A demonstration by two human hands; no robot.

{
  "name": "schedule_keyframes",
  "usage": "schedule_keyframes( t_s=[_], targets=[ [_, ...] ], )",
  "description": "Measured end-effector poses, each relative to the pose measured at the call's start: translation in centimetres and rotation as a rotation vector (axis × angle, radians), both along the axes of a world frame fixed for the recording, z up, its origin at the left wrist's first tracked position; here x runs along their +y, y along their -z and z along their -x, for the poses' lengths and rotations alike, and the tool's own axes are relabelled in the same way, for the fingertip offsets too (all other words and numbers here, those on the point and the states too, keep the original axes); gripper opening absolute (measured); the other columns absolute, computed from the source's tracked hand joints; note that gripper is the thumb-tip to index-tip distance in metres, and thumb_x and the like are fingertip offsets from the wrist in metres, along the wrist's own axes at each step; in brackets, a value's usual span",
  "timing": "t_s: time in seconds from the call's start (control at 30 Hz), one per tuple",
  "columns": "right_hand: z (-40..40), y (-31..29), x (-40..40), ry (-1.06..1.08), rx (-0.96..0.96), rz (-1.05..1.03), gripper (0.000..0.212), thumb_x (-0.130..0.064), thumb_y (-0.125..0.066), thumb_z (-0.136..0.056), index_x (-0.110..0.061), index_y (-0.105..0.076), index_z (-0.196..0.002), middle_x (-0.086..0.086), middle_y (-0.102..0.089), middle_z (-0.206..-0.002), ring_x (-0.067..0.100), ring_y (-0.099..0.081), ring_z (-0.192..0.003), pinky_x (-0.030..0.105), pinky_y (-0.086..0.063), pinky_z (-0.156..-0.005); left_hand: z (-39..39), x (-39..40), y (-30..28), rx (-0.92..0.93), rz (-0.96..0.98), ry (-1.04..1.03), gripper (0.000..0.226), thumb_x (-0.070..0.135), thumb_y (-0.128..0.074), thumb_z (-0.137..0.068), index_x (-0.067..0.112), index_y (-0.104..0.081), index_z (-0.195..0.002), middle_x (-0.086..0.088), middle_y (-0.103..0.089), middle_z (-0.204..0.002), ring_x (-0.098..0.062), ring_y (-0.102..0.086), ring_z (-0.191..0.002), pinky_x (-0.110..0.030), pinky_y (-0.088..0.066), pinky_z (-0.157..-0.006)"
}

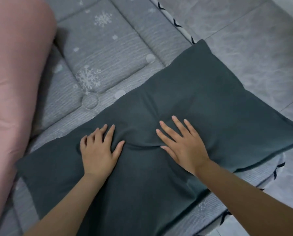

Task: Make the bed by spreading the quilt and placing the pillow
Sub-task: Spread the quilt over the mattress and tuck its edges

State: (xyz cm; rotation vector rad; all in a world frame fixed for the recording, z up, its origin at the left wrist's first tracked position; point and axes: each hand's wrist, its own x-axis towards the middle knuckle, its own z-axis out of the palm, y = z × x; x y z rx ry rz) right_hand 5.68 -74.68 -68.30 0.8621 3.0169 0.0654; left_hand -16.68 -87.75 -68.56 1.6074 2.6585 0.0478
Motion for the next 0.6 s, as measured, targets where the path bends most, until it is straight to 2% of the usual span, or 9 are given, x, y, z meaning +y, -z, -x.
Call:
schedule_keyframes(
  t_s=[0.13, 0.23, 0.37, 0.43, 0.5, 0.6],
  targets=[
    [0.5, -0.5, -0.3, 0.031, 0.010, -0.027, 0.053, -0.039, -0.013, -0.102, -0.025, -0.059, -0.125, -0.004, -0.059, -0.132, 0.031, -0.053, -0.124, 0.046, -0.039, -0.104, 0.3, -0.1, -0.3, -0.014, -0.137, 0.048, 0.044, 0.044, -0.036, -0.094, 0.017, -0.067, -0.110, -0.005, -0.069, -0.100, -0.029, -0.065, -0.080, -0.039, -0.045, -0.075],
    [1.6, -2.4, -0.1, 0.044, 0.079, -0.033, 0.057, -0.037, -0.015, -0.103, -0.023, -0.069, -0.111, -0.006, -0.068, -0.118, 0.028, -0.063, -0.111, 0.041, -0.049, -0.094, 0.8, 0.3, -2.1, -0.053, -0.236, 0.052, 0.050, 0.042, -0.028, -0.099, 0.014, -0.069, -0.096, -0.003, -0.068, -0.078, -0.026, -0.062, -0.060, -0.034, -0.046, -0.058],
    [2.6, -5.4, -0.5, 0.022, 0.213, -0.023, 0.058, -0.039, -0.021, -0.102, -0.018, -0.074, -0.090, -0.005, -0.075, -0.094, 0.021, -0.072, -0.091, 0.033, -0.058, -0.077, 1.3, 0.0, -6.0, -0.098, -0.346, -0.010, 0.055, 0.046, -0.025, -0.099, 0.013, -0.068, -0.086, -0.002, -0.067, -0.068, -0.025, -0.061, -0.051, -0.031, -0.045, -0.047],
    [3.4, -7.3, -1.0, -0.012, 0.229, -0.085, 0.060, -0.040, -0.020, -0.102, -0.017, -0.072, -0.082, -0.004, -0.072, -0.077, 0.020, -0.072, -0.074, 0.027, -0.056, -0.060, 1.9, -0.9, -8.1, -0.101, -0.378, -0.028, 0.054, 0.047, -0.026, -0.098, 0.016, -0.067, -0.083, 0.000, -0.066, -0.064, -0.024, -0.061, -0.050, -0.028, -0.043, -0.045],
    [4.7, -9.6, -1.6, -0.038, 0.238, -0.158, 0.062, -0.041, -0.019, -0.102, -0.017, -0.068, -0.073, -0.002, -0.062, -0.064, 0.019, -0.064, -0.053, 0.025, -0.047, -0.044, 3.1, -2.2, -10.1, -0.094, -0.414, -0.026, 0.046, 0.045, -0.033, -0.095, 0.016, -0.066, -0.081, 0.000, -0.065, -0.062, -0.023, -0.061, -0.051, -0.027, -0.042, -0.045],
    [7.7, -13.5, -3.7, -0.081, 0.254, -0.283, 0.063, -0.042, -0.019, -0.102, -0.018, -0.062, -0.063, -0.001, -0.054, -0.058, 0.019, -0.055, -0.045, 0.025, -0.037, -0.034, 6.2, -5.3, -13.5, -0.081, -0.473, -0.006, 0.054, 0.048, -0.026, -0.098, 0.017, -0.065, -0.078, 0.000, -0.063, -0.063, -0.023, -0.060, -0.054, -0.030, -0.042, -0.046]
  ],
)
